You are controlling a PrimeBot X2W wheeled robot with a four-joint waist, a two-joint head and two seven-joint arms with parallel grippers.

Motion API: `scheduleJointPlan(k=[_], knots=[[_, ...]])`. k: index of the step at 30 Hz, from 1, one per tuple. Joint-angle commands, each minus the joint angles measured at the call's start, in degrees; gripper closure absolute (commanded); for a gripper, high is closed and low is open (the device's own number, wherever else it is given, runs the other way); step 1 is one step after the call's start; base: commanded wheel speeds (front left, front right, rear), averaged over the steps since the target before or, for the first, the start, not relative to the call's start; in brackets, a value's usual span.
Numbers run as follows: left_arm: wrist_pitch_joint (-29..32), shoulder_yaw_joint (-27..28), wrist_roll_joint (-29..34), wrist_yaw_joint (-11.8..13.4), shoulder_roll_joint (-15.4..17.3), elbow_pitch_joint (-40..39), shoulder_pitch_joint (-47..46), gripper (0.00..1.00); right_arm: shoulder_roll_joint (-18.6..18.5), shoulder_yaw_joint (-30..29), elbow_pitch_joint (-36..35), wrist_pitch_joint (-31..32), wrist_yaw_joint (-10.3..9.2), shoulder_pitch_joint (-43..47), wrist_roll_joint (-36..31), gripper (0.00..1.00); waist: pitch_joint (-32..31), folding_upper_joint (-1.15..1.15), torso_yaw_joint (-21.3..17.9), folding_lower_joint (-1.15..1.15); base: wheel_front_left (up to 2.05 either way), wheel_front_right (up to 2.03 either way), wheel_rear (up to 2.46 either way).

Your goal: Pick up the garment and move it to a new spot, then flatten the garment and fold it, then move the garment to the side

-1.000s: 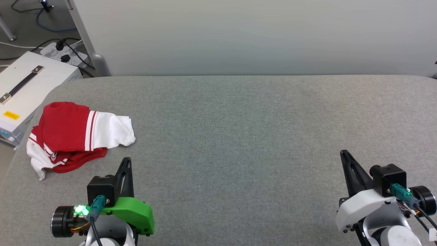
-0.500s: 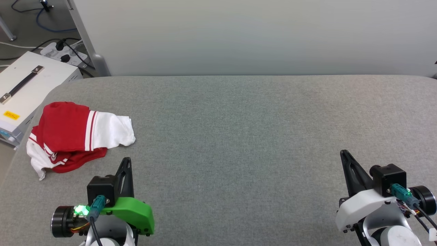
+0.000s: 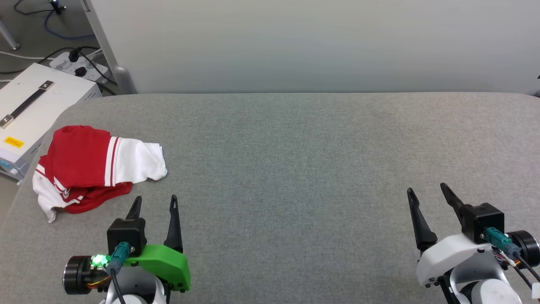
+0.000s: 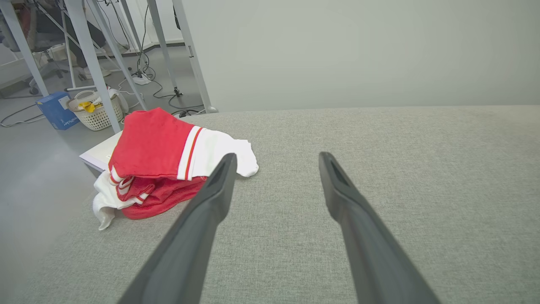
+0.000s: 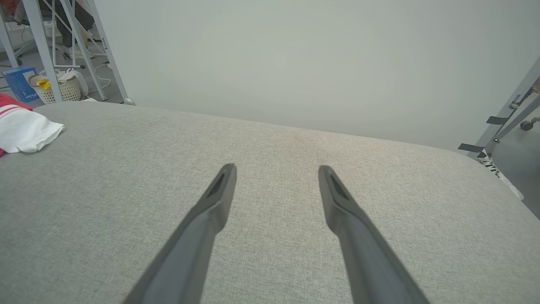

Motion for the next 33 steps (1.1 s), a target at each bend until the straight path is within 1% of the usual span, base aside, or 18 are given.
scheduleJointPlan(k=[1,17,33], knots=[[-0.75,0.14,-0.67,-0.04,-0.02,0.33,-0.07,0.00,-0.01,-0.39,0.24,-0.66,0.00,-0.21,0.52,0.00,0.03,0.04,0.01,0.00,0.00,0.00,0.00],[-2.65,0.32,-2.59,-0.51,-0.06,1.96,-0.17,0.00,-0.02,-2.38,2.04,-2.53,-0.01,-0.91,2.23,0.00,0.25,0.12,0.11,0.00,0.00,0.00,0.00],[-4.54,0.74,-4.73,-1.01,-0.10,2.75,-0.56,0.00,-0.02,-3.00,1.91,-4.40,-0.02,-1.63,2.92,0.00,0.75,0.21,0.34,0.00,0.00,0.00,0.00]])
